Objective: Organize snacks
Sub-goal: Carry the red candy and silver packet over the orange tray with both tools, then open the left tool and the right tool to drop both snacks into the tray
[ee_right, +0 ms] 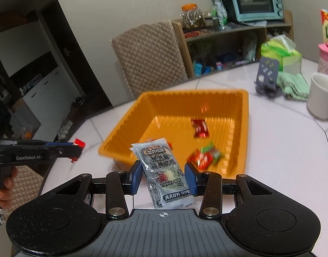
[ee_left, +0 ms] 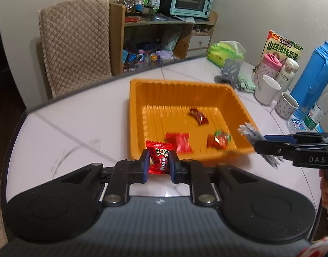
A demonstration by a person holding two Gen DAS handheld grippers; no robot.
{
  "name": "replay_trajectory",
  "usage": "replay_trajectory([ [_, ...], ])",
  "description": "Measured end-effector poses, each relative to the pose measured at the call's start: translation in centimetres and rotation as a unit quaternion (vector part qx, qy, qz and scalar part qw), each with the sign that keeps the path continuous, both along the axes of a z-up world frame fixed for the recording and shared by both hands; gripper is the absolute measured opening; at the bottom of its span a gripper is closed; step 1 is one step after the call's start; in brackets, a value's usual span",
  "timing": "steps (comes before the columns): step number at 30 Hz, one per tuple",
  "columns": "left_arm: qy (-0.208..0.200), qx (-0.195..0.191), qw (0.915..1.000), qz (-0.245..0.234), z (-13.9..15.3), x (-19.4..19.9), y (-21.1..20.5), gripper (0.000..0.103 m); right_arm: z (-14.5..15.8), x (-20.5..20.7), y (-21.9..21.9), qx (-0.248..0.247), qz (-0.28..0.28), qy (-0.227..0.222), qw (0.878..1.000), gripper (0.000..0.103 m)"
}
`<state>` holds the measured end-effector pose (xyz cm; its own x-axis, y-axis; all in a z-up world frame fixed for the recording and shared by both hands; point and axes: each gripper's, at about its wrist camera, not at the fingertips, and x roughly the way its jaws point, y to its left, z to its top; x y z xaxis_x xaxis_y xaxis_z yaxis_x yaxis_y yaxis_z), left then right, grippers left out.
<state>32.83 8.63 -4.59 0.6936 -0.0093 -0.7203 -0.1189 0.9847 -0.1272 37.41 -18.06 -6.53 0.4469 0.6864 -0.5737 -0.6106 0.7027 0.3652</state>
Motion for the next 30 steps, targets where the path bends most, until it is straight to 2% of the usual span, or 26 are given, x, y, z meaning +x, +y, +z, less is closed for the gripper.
replay_trajectory([
  [8, 0.005, 0.004, 0.9999, -0.013, -0.7, 6.5, -0.2, 0.017, -0.6, 4.9, 2.6, 0.017, -0.022, 0.001, 1.0, 0.043],
  [16, 0.029, 0.01, 0.9992, -0.025, -3.1, 11.4, -0.3, 0.017, -2.4, 8.1, 4.0, 0.019, -0.048, 0.025, 0.998, 0.043],
  [30, 0.047, 0.03, 0.9977, -0.039, -5.7, 15.5, -0.4, 0.017, -3.9, 10.4, 4.4, 0.016, -0.072, 0.045, 0.996, 0.043],
])
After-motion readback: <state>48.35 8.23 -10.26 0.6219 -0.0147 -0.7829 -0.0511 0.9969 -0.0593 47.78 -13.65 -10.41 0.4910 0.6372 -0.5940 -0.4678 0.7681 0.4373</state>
